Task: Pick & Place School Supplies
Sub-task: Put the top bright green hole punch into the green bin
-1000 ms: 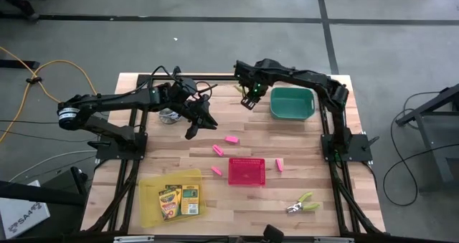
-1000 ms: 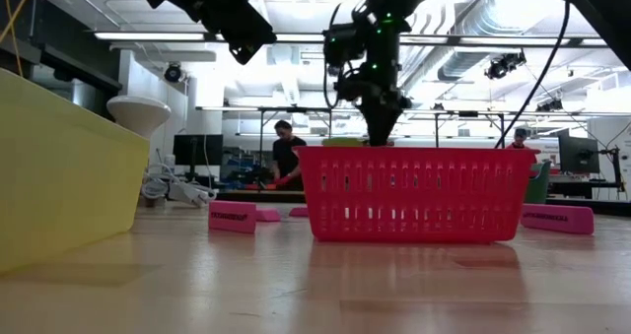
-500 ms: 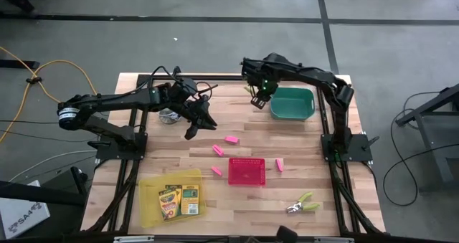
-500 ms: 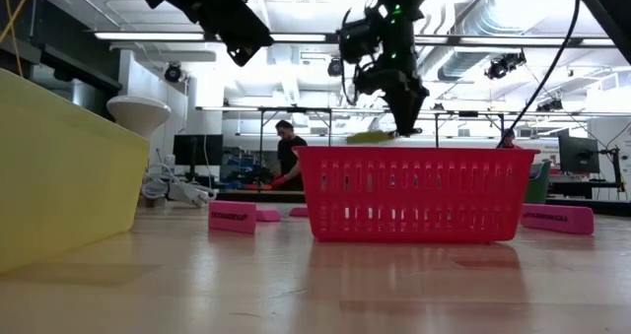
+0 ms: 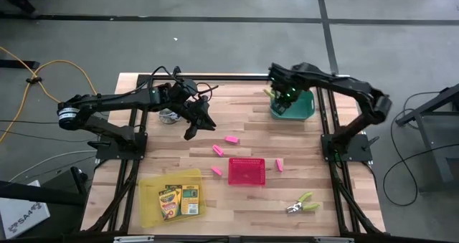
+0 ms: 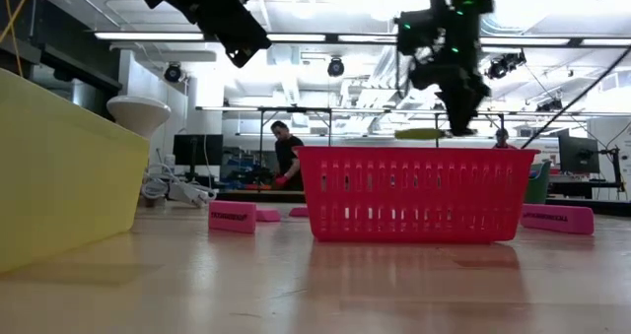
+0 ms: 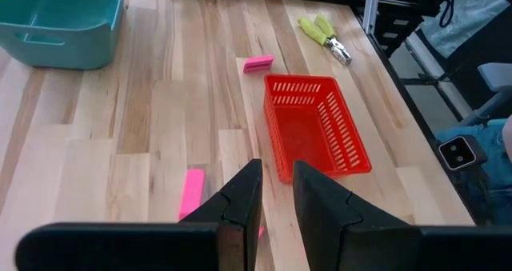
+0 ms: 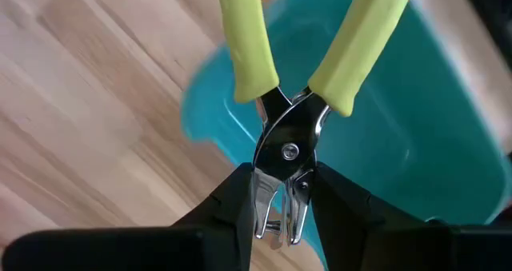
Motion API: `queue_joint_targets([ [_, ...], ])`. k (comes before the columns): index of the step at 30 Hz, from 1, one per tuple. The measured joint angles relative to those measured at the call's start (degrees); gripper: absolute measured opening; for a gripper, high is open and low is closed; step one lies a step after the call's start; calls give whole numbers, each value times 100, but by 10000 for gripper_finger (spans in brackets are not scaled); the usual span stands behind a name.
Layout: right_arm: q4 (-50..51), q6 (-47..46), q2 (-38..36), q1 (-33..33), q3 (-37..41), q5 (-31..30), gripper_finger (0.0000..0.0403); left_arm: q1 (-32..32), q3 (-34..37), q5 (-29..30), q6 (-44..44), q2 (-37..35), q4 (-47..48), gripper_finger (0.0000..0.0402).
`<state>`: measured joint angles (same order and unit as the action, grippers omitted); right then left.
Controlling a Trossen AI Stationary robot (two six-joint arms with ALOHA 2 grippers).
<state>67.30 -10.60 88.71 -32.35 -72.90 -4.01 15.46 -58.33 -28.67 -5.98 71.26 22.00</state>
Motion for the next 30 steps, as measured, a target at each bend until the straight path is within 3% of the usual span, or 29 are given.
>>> queue_joint_targets([
  [6, -435, -9, -503, -8, 1158, -37, 96, 0, 0, 0, 22, 0, -100, 68],
  [14, -1194, 125, -599, -128, 2142, -54, 96, 0, 0, -2, 31, 0, -208, 68],
  [30, -1944, 630, -597, -1006, 2518, -54, 96, 0, 0, -2, 195, 0, -319, 68],
])
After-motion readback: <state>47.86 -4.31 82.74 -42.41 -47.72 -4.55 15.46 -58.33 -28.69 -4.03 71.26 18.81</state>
